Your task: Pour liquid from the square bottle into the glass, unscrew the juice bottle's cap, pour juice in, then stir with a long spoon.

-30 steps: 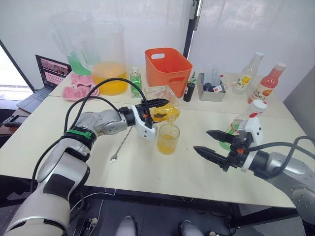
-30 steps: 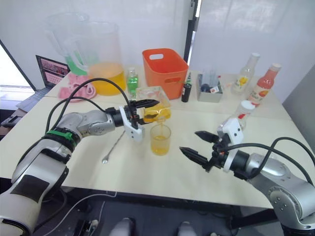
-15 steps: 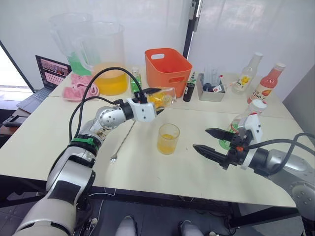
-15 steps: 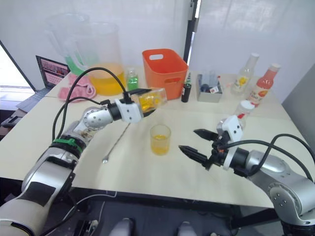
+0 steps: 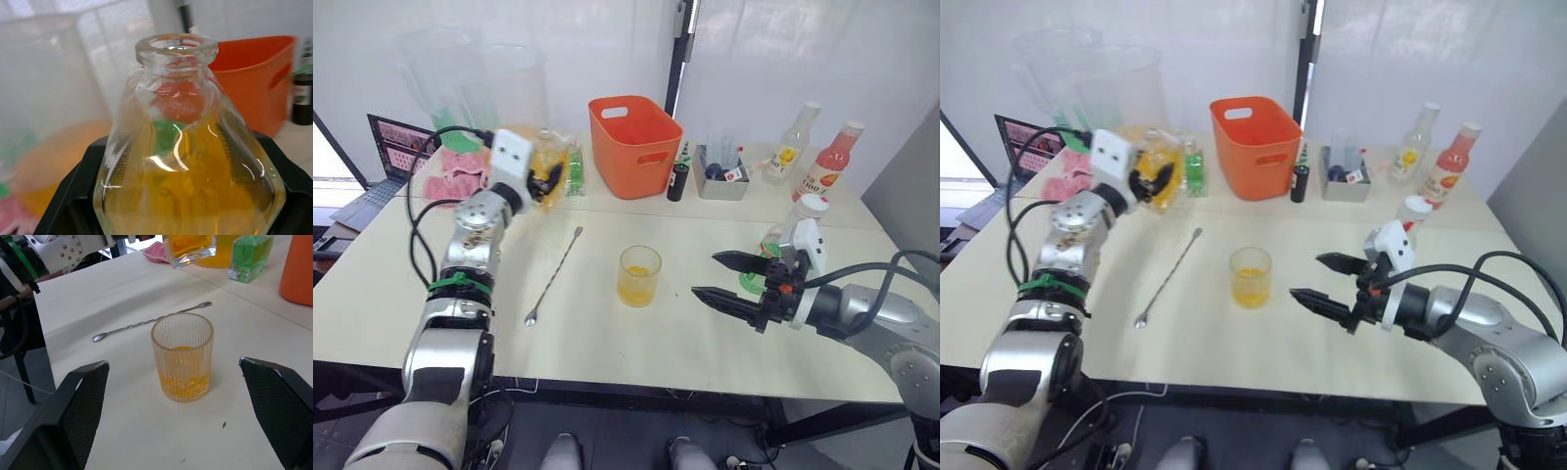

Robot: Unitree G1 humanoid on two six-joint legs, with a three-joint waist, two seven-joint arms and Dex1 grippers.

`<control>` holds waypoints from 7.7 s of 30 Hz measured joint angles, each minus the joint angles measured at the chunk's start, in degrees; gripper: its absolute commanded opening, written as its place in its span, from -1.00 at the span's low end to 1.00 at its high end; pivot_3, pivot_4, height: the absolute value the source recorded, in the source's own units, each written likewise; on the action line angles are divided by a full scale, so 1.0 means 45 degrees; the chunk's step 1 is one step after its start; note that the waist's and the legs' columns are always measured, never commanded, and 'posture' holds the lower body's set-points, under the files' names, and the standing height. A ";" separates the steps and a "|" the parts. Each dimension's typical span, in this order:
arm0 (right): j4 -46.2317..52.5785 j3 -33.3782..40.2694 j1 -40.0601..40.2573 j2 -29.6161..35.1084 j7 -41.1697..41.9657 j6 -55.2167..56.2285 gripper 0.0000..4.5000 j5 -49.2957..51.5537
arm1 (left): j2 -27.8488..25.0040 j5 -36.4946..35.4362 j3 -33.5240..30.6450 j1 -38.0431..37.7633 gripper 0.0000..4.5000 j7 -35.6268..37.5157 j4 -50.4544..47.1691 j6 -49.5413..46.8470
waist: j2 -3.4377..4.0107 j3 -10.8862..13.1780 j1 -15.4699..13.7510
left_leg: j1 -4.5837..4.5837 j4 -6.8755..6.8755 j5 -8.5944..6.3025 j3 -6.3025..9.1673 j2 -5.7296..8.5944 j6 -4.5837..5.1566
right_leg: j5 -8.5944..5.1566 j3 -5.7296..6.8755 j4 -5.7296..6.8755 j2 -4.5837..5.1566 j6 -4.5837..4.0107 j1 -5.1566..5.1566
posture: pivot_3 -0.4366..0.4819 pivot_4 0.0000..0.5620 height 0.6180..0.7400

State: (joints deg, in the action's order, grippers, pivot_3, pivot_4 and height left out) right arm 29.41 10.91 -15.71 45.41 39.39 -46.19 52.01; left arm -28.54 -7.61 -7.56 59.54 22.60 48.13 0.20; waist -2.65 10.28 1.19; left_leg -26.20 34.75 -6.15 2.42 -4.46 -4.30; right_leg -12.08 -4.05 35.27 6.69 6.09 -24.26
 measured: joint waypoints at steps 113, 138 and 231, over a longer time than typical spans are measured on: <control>-0.2908 0.3386 0.1913 -0.0933 -0.1275 0.4019 1.00 -0.3527 | -0.3503 -0.6569 -0.3149 -1.0154 0.99 1.0723 -0.9879 -0.2929 | 0.0103 -0.0059 0.0046 | 0.0118 -0.0120 -0.0051 -0.0080 -0.0094 -0.0109 | -0.0050 -0.0015 -0.0065 -0.0046 -0.0219 0.0018 | -0.05 -0.47 1.00; -0.9158 0.1491 -0.2871 -0.0848 0.1223 0.5250 -0.36 -0.5242 | -0.2802 -0.6565 -0.4055 -1.2128 1.00 0.8602 -1.1992 -0.2241 | 0.0103 -0.0057 -0.0028 | 0.0124 -0.0133 -0.0056 -0.0085 -0.0092 -0.0117 | -0.0056 -0.0017 -0.0062 -0.0050 -0.0218 0.0014 | -0.05 -0.47 1.00; -0.7742 -0.5321 -0.7191 -0.3216 1.0336 0.4988 0.62 -0.4807 | -0.2841 -0.6698 -0.1662 -1.3041 1.00 0.9828 -1.4294 -0.3179 | 0.0108 -0.0036 0.0228 | 0.0119 -0.0197 -0.0064 -0.0082 -0.0106 -0.0130 | -0.0081 -0.0006 -0.0054 -0.0062 -0.0239 -0.0028 | -0.05 -0.47 1.00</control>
State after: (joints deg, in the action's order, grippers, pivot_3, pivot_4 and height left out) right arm -5.43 -13.04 -48.07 30.94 85.91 -23.75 30.37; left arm -41.32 -37.75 -15.04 0.86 66.83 -16.19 -14.11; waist -2.17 10.12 2.22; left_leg -25.67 33.87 -6.44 2.05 -4.93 -4.88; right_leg -12.44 -4.08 35.03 6.41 5.02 -24.39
